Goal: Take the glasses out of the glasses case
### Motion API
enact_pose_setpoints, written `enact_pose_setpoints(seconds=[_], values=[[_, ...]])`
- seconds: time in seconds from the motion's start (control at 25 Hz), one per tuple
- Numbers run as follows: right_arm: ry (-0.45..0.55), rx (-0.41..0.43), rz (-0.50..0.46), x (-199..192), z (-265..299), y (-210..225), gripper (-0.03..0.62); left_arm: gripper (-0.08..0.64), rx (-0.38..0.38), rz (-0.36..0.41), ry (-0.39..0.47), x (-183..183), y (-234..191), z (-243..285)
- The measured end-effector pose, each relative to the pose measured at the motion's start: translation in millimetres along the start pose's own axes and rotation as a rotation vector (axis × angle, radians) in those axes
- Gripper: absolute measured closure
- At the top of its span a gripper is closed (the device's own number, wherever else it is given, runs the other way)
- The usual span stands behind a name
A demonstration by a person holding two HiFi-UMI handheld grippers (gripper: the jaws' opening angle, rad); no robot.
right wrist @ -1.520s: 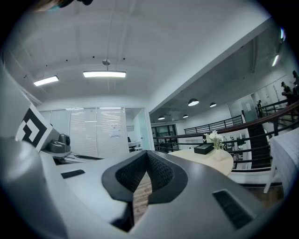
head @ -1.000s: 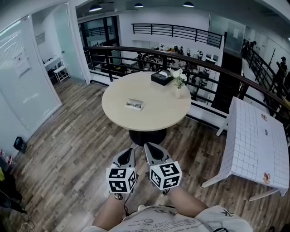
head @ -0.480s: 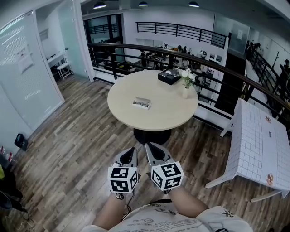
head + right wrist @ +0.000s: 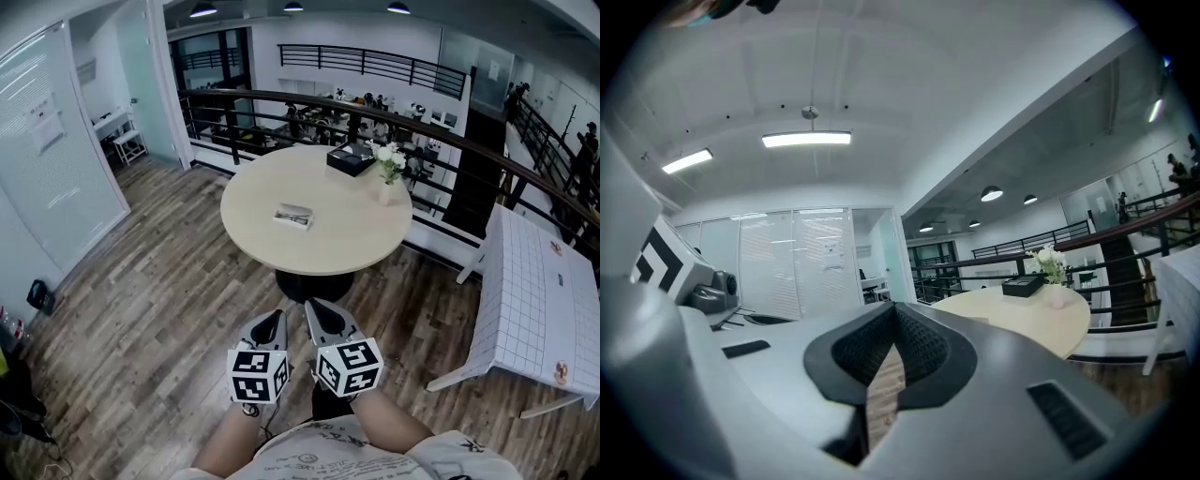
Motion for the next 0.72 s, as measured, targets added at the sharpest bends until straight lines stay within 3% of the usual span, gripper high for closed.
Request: enact_pose_setpoints(seconds=[0.72], values=[[-0.009,0.027,0.027,-16,97,45,0.577,0.548,0.014,0.016,-0.024,3,-56,81]])
Point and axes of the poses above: the fingertips, and each gripper's own axes: z forward along the fingers, y to its right, x out of its top, the point moved 6 cm from there along -z, backward along the fingers, and after that the axes turned 1 degree about x, right-handed, at the moved point
